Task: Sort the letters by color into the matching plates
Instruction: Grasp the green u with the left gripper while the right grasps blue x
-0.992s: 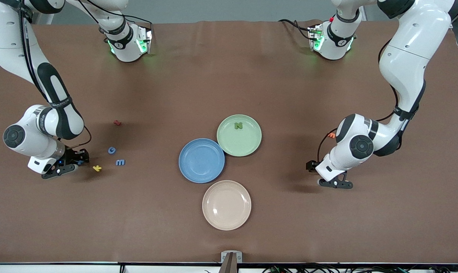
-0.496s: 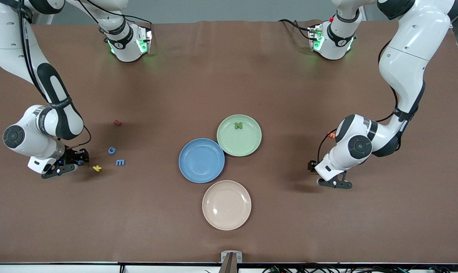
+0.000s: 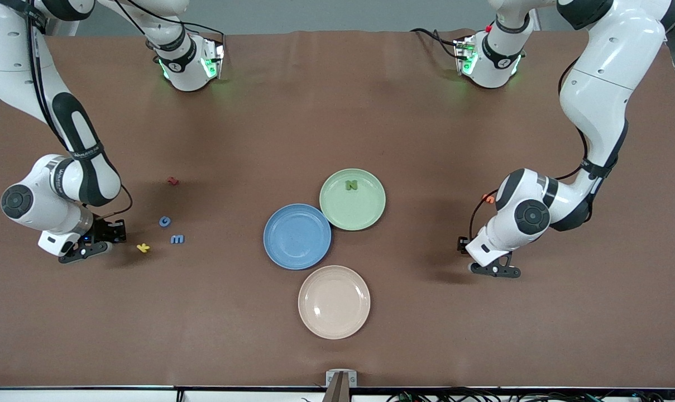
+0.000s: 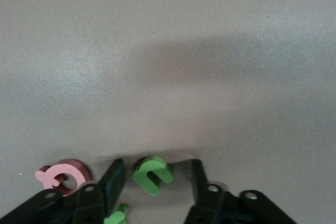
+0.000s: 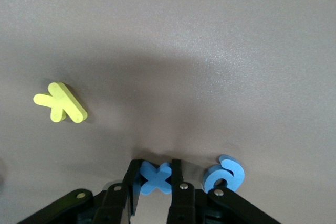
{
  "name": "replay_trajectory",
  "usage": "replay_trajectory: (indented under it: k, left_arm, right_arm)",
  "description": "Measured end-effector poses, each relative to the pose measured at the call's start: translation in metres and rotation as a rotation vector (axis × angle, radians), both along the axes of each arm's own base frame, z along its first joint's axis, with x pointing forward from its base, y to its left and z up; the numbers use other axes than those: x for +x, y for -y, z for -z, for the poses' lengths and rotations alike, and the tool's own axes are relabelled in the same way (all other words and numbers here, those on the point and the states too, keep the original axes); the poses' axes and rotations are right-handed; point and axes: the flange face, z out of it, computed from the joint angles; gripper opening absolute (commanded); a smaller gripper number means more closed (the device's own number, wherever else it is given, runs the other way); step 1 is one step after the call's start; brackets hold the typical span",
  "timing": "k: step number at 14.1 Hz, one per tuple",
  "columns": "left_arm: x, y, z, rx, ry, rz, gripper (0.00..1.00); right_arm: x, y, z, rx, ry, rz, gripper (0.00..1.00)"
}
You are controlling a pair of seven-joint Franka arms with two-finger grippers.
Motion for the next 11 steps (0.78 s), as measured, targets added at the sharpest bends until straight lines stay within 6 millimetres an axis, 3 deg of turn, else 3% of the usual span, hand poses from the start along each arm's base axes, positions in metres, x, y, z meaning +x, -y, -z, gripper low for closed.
replay_trajectory:
  k: [3, 5, 7, 9, 11]
  left_arm:
    - [0.001, -0.001, -0.002, 0.0, 0.003, -0.002, 0.25]
    - [0.001, -0.001, -0.002, 0.001, 0.004, -0.003, 0.2]
    - [0.001, -0.001, -0.002, 0.0, 0.004, -0.012, 0.19]
    - [0.001, -0.001, -0.002, 0.001, 0.003, -0.018, 0.19]
    - [-0.001, 0.001, -0.002, 0.006, -0.012, -0.018, 0.19]
  right_arm:
    - [0.0, 0.0, -0.001, 0.002, -0.007, 0.0, 0.0]
    - [0.005, -0.002, -0.007, 0.017, -0.06, 0.002, 0.0]
    - [0.015, -0.008, -0.027, 0.033, -0.125, 0.025, 0.0]
    - [0.026, -0.029, -0.053, 0.036, -0.143, 0.076, 0.0]
    - [0.029, -0.069, -0.075, 0.044, -0.166, 0.154, 0.0]
